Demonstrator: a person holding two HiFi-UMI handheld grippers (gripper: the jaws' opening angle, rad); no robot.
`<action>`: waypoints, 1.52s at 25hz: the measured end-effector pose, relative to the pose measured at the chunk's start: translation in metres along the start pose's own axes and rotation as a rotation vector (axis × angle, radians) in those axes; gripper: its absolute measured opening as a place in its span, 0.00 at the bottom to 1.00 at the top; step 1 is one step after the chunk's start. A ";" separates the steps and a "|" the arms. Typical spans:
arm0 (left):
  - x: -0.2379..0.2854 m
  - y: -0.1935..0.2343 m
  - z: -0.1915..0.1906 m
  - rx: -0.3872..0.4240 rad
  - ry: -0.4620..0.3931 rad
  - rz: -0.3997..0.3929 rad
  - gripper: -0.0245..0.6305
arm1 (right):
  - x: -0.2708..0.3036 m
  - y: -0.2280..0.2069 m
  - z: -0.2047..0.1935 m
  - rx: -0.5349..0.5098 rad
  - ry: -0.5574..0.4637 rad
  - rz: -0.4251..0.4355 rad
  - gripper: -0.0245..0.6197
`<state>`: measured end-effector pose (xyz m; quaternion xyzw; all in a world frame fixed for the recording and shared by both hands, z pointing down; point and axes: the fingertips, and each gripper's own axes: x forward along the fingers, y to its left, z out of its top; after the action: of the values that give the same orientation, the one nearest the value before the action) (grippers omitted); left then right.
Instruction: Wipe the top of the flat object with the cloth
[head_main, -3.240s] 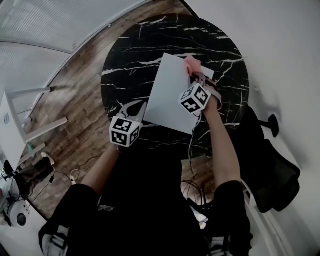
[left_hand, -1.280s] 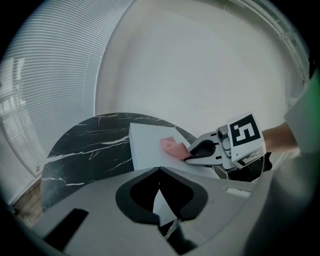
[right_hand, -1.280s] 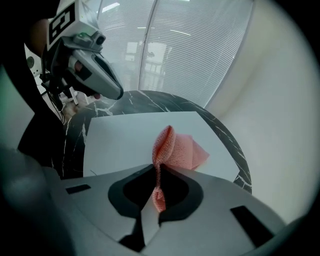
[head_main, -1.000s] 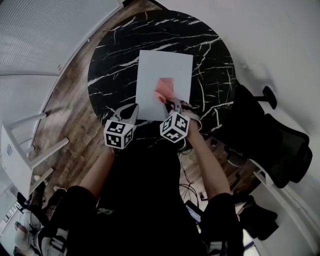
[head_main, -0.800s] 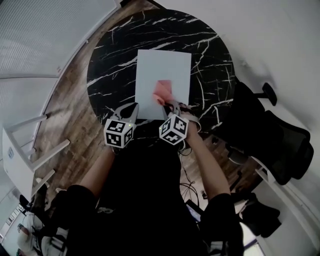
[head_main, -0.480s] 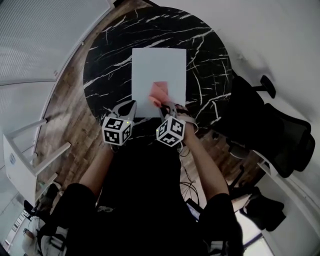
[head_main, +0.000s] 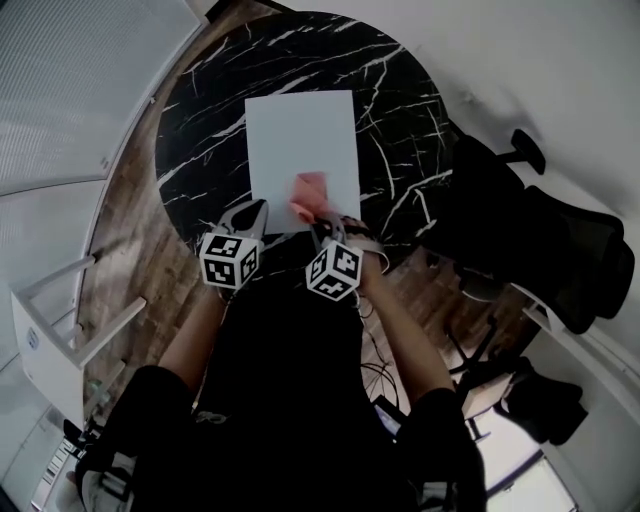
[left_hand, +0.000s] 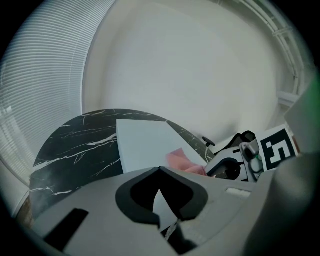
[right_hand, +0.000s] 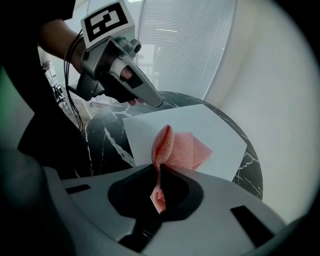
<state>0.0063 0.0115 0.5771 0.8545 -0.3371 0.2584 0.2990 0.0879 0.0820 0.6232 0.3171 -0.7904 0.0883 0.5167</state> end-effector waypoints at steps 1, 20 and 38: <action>0.001 -0.001 0.000 0.002 0.001 -0.002 0.04 | -0.001 0.003 -0.001 0.003 0.000 0.002 0.06; 0.005 -0.007 -0.001 -0.006 0.011 -0.011 0.04 | -0.009 0.025 -0.008 0.019 0.006 0.042 0.06; -0.024 0.042 0.014 -0.118 -0.079 0.121 0.04 | -0.064 -0.130 0.130 0.279 -0.428 -0.103 0.06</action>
<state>-0.0368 -0.0130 0.5667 0.8229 -0.4145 0.2218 0.3192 0.0828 -0.0547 0.4839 0.4368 -0.8446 0.1009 0.2929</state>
